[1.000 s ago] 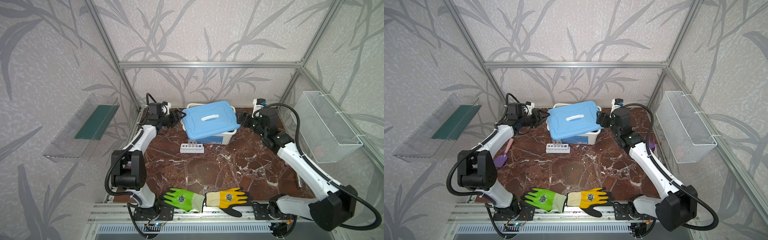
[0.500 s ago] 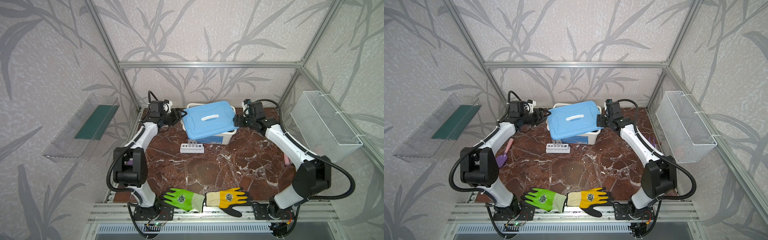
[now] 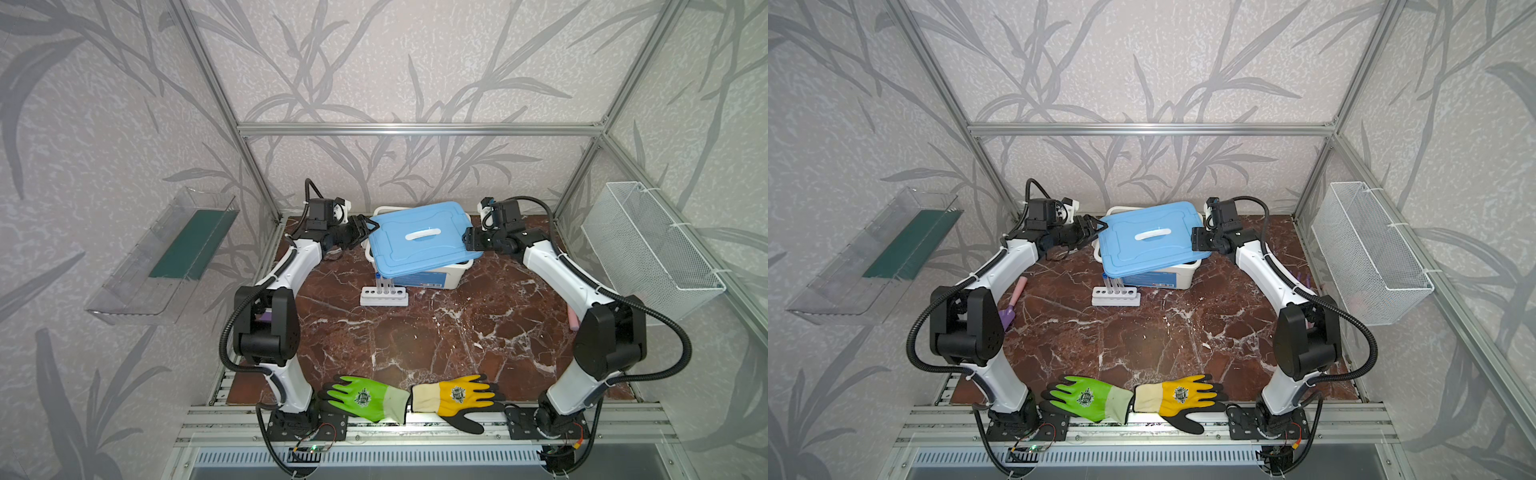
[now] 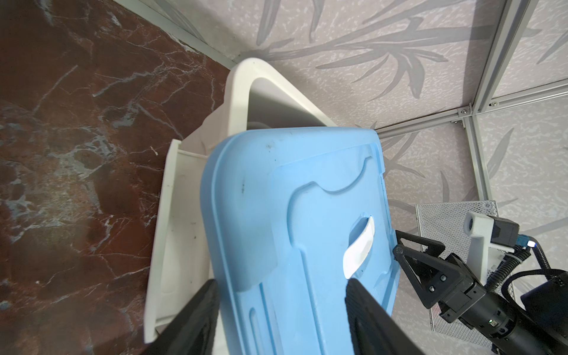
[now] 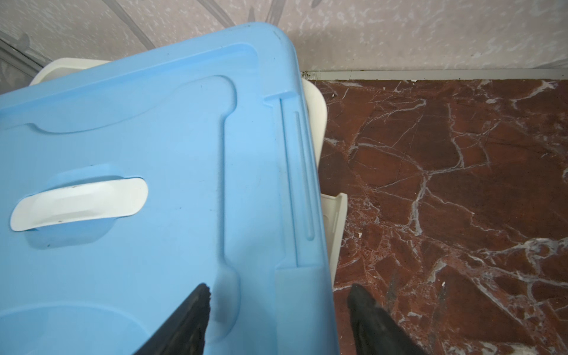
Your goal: Organize the chemistry lab equipment
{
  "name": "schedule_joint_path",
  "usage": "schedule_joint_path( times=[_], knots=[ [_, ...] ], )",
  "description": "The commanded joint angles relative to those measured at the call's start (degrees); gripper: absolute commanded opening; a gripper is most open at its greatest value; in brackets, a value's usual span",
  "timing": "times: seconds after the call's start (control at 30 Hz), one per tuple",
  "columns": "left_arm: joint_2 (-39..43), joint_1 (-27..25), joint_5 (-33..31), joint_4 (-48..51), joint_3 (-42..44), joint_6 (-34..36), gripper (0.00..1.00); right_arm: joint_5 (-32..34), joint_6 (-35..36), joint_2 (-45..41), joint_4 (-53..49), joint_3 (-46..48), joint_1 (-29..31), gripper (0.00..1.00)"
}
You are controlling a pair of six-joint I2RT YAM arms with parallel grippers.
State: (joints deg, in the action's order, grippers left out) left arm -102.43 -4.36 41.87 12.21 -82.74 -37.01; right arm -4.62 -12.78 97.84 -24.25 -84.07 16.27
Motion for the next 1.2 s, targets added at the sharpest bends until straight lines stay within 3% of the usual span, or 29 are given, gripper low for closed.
schedule_joint_path(
  times=[0.0,0.43,1.17],
  knots=[
    [-0.98,-0.36,-0.37,0.77,-2.63,1.06,0.65,-1.39,0.04,1.29,0.36,-1.33,-0.36,0.69],
    [-5.11,-0.33,0.41,0.99,-7.53,1.27,0.65,-3.35,-4.65,-0.55,2.10,1.91,-0.45,0.57],
    [-8.15,0.21,1.73,0.15,-12.36,0.87,0.65,-3.21,-7.41,-5.35,3.01,4.80,2.56,0.50]
  ],
)
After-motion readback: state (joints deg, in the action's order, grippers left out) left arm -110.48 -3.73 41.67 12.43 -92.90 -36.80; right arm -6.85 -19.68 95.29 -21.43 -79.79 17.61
